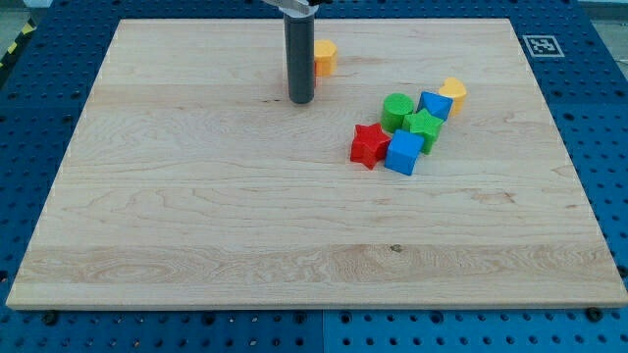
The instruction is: Point at the yellow heart
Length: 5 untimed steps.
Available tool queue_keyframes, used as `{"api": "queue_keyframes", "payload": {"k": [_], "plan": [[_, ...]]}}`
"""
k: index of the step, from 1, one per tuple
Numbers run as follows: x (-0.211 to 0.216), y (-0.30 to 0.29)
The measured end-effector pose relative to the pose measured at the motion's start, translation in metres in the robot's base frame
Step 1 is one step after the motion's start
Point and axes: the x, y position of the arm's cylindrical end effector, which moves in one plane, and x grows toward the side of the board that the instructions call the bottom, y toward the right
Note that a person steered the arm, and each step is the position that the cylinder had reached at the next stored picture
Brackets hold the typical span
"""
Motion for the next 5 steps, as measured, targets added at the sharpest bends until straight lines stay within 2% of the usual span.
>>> {"api": "queue_keyframes", "payload": {"k": [1,2,3,5], "plan": [[0.002,0.016],[0.004,0.084],[-0.003,0.128],[-0.048,0.149]]}}
